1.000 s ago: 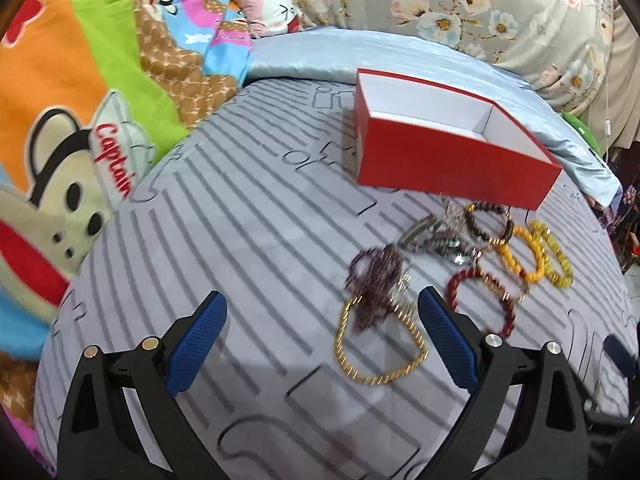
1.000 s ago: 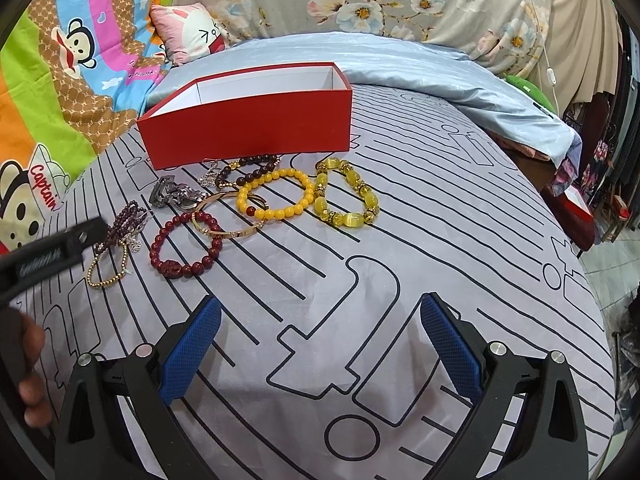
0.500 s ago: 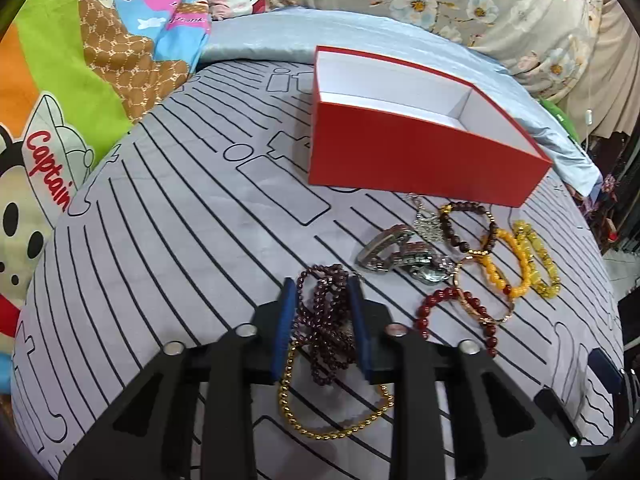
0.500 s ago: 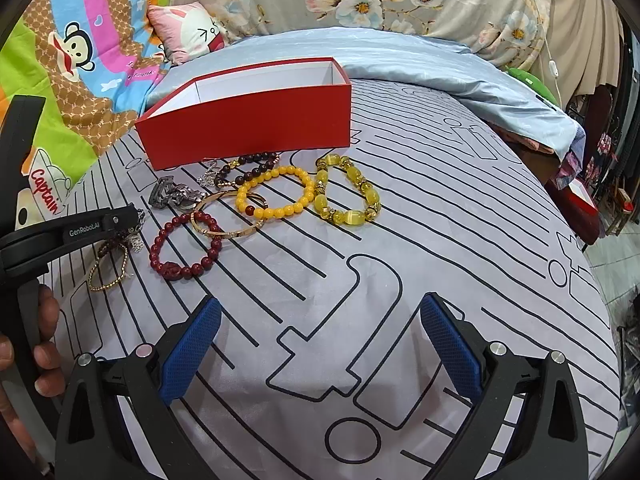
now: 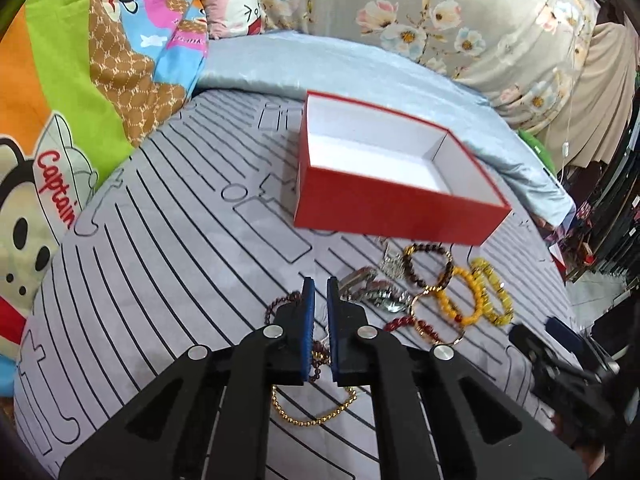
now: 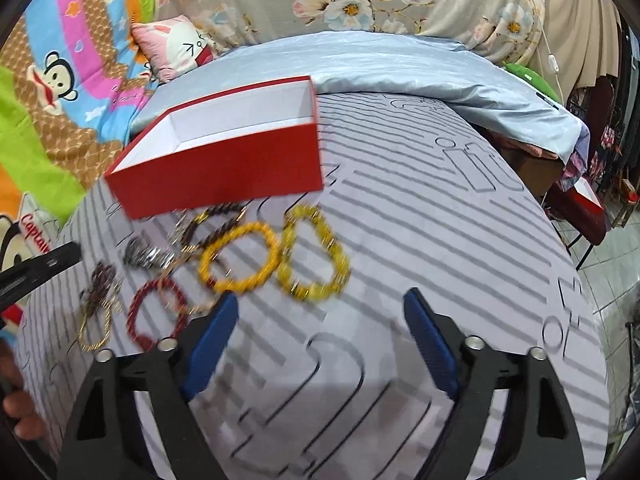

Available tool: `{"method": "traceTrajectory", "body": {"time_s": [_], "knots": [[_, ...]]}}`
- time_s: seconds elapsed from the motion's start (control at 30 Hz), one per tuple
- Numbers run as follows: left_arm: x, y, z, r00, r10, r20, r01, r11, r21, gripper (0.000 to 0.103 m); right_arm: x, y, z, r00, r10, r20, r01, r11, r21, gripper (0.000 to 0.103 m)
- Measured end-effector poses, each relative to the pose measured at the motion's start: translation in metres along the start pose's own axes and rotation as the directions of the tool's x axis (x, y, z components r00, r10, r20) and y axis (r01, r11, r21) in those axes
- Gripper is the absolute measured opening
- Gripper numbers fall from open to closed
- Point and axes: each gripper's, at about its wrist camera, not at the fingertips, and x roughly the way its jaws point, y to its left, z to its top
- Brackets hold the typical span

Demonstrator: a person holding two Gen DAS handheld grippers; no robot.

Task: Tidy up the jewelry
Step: 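Grasp the dark garnet beaded bracelet with the left tool while the right tool grasps the large yellow beaded bracelet, then carry both held bracelets up and over into the red box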

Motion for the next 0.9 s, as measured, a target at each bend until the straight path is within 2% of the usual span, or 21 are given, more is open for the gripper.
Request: {"method": "traceTrajectory", "body": {"time_s": [0.2,0.37,0.43,0.57,0.7,0.83,0.9], "knots": [[-0.010,0.007,0.014,1.000,-0.009,0.027,0.010,1.000,-0.015,0.006,0.030,-0.007,0.022,0.999,0.012,-0.044,-0.012,1.000,-0.002,0.051],[-0.008,0.011,0.018,1.000,0.003,0.028,-0.003,1.000,-0.015,0.006,0.050,0.000,0.026,0.997,-0.005,-0.080,0.002,0.999,-0.048,0.035],[-0.007,0.011,0.019,1.000,0.009,0.028,-0.008,1.000,-0.012,0.006,0.051,0.001,0.025,0.998,-0.013,-0.065,0.009,0.998,-0.060,0.030],[-0.002,0.013,0.017,1.000,0.015,0.014,-0.015,1.000,-0.018,0.006,0.049,0.002,0.025,0.998,-0.002,-0.063,-0.002,0.998,-0.065,0.011],[0.002,0.018,0.008,1.000,0.011,-0.024,-0.011,0.999,-0.032,0.007,0.046,0.001,0.022,0.998,0.004,-0.057,-0.007,0.998,-0.055,0.009],[0.009,0.018,-0.008,0.998,0.022,-0.058,-0.024,0.999,-0.039,0.035,0.040,-0.001,0.016,0.998,0.019,-0.054,-0.021,0.999,-0.036,0.009],[0.013,0.013,-0.013,0.997,0.021,-0.073,-0.023,0.999,-0.030,0.039,0.038,-0.001,0.014,0.998,0.021,-0.055,-0.024,0.999,-0.038,0.009]]}}
